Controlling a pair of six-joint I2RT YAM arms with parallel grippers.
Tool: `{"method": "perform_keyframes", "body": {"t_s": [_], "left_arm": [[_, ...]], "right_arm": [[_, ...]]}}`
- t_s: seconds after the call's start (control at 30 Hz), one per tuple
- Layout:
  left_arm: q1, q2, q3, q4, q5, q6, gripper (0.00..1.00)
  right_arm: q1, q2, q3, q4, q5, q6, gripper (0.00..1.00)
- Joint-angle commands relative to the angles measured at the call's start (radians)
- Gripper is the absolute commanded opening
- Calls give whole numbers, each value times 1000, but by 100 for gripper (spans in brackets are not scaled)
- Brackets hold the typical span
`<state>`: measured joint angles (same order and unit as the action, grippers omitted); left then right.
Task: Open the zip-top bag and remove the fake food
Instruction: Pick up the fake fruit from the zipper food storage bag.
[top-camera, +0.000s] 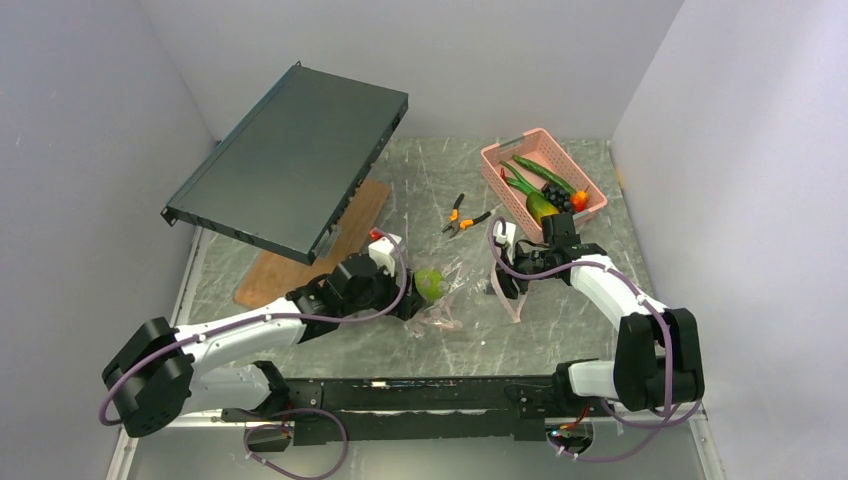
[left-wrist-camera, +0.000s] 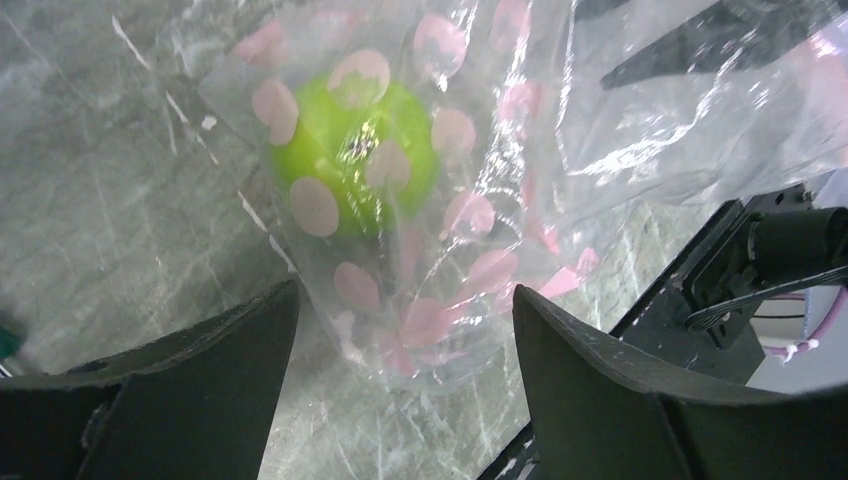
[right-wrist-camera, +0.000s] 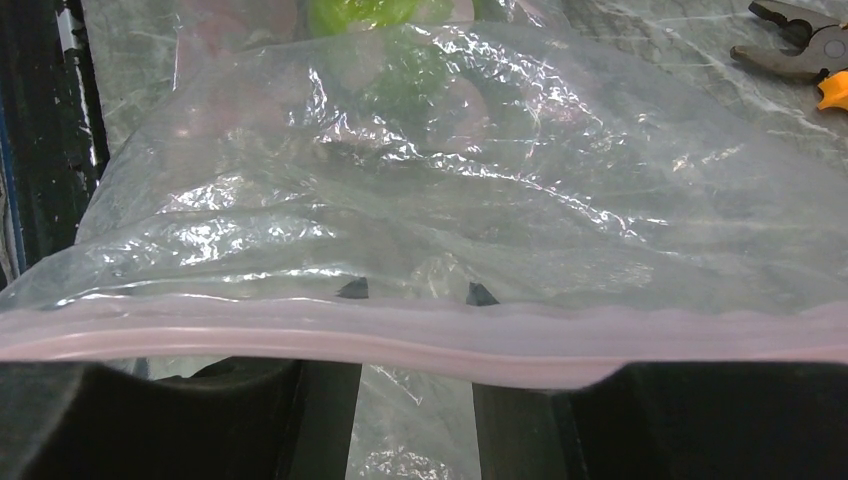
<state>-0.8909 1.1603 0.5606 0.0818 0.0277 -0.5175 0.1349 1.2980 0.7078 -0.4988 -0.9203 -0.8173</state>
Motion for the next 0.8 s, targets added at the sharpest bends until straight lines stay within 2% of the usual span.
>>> {"method": "perform_keyframes", "body": {"t_s": [0.0,0.3,0.57,0.77], "left_arm": [[4,23,91,-10,-25,44,84],[82,172,207,61,62,6,85],[110,306,272,43,43,-18,68],[138,376,292,53,53,-20,65]], "right_arm": [[6,6,36,5,-5,4,43],[6,15,38,5,-2,4,43],[6,19,42,3,-2,6,43],[7,22,43,3,3,6,43]]}}
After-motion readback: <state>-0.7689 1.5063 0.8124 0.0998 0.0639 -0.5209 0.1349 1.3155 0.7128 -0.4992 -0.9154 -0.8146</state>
